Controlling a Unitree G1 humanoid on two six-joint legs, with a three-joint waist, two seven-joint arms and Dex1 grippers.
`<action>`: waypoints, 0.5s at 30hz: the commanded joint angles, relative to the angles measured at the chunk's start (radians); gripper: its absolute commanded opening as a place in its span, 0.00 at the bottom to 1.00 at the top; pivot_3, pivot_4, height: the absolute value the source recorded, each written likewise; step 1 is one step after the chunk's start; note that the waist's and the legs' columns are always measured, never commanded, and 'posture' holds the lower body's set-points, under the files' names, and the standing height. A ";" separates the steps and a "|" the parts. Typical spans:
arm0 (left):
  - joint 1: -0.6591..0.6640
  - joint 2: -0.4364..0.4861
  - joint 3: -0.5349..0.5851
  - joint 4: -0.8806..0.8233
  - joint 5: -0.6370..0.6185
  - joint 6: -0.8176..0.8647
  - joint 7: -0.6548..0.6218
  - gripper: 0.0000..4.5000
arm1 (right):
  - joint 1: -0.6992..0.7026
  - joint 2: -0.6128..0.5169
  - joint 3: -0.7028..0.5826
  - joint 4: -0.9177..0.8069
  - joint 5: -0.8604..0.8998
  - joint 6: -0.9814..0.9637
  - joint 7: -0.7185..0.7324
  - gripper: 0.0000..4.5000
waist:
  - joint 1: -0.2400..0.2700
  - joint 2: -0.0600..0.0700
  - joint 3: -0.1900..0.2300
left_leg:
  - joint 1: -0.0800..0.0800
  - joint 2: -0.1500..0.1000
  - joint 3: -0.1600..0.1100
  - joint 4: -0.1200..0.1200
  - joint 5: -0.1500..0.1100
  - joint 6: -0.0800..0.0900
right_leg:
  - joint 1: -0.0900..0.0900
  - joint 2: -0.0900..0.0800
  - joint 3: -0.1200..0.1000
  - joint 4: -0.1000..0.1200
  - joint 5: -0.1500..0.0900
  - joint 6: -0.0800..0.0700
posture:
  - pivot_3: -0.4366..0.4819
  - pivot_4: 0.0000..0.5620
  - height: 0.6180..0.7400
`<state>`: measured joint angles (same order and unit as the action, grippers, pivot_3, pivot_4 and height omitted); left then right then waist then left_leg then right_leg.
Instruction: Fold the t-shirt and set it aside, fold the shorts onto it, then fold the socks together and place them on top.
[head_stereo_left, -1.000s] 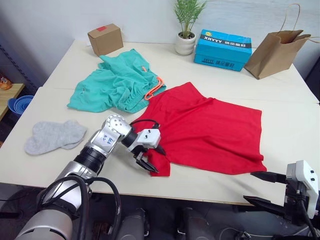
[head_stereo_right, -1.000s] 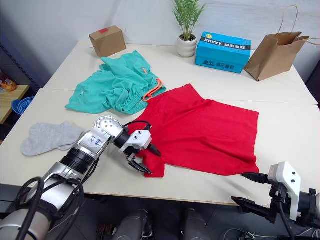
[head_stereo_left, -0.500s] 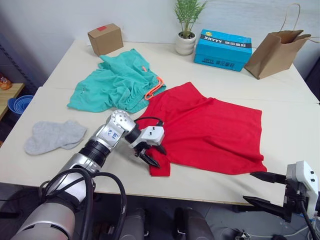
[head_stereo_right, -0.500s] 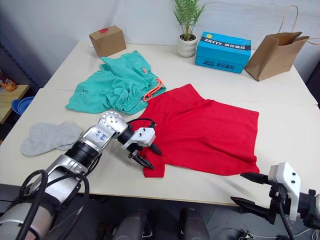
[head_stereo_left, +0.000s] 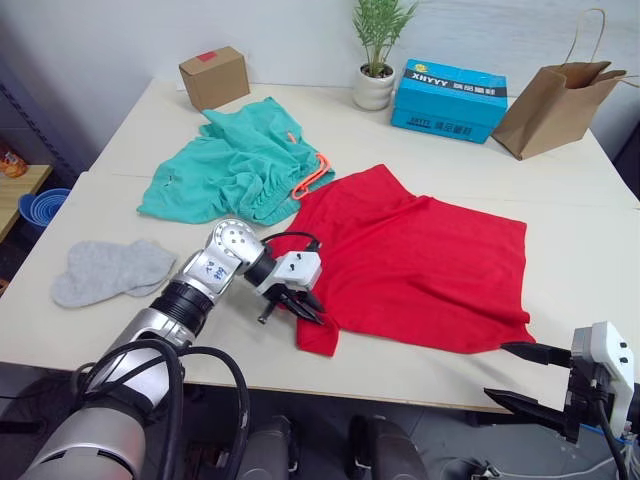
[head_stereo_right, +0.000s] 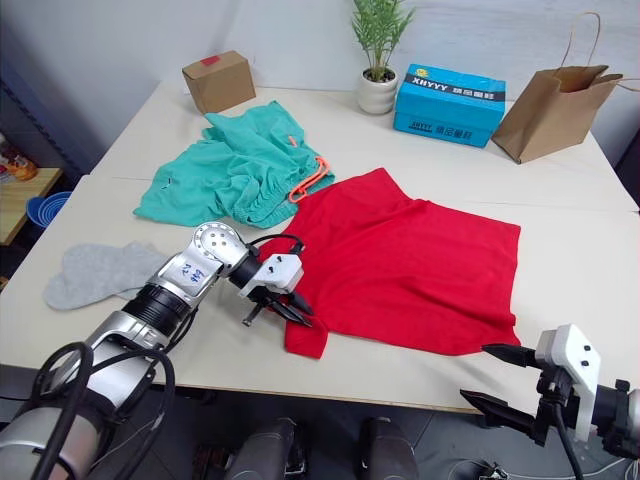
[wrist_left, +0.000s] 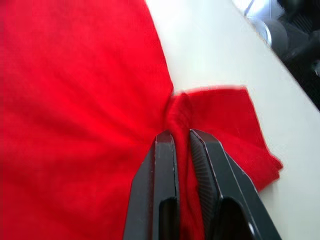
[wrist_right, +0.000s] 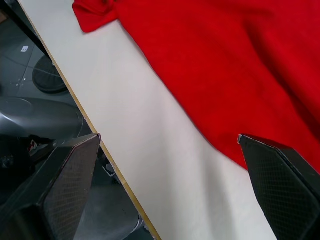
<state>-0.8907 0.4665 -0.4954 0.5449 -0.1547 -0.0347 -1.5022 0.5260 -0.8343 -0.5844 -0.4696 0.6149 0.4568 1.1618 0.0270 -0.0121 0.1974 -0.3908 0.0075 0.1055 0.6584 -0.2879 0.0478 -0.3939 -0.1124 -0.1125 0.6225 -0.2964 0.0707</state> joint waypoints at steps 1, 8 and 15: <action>0.004 -0.011 0.045 -0.016 -0.061 -0.023 -0.111 0.11 | 0.004 0.009 0.002 -0.012 0.002 -0.018 0.003 1.00 | 0.000 0.000 0.000 | 0.000 0.000 0.000 0.000 0.000 0.000 | 0.000 0.000 0.000 0.000 0.000 0.000 | 0.48 0.27 1.00; 0.049 0.035 0.011 -0.062 -0.056 -0.041 -0.112 0.11 | 0.012 0.019 0.007 -0.006 -0.004 -0.027 0.003 1.00 | -0.004 0.000 0.000 | 0.000 0.000 0.000 0.000 0.000 0.000 | 0.000 0.000 0.000 0.001 0.000 0.000 | 0.48 0.27 1.00; 0.041 0.005 0.037 -0.029 -0.044 -0.095 -0.080 0.11 | 0.015 0.024 0.015 -0.004 -0.004 -0.033 0.000 1.00 | 0.004 0.000 0.000 | 0.000 0.000 0.000 0.001 -0.001 0.001 | 0.001 0.000 0.000 0.000 0.000 0.000 | 0.48 0.27 1.00</action>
<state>-0.8361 0.4795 -0.4795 0.5252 -0.1898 -0.1120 -1.5020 0.5334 -0.8185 -0.5615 -0.4655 0.6037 0.4361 1.1620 0.0307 -0.0121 0.1974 -0.3911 0.0074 0.1054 0.6598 -0.2888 0.0490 -0.3934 -0.1128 -0.1127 0.6226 -0.2962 0.0711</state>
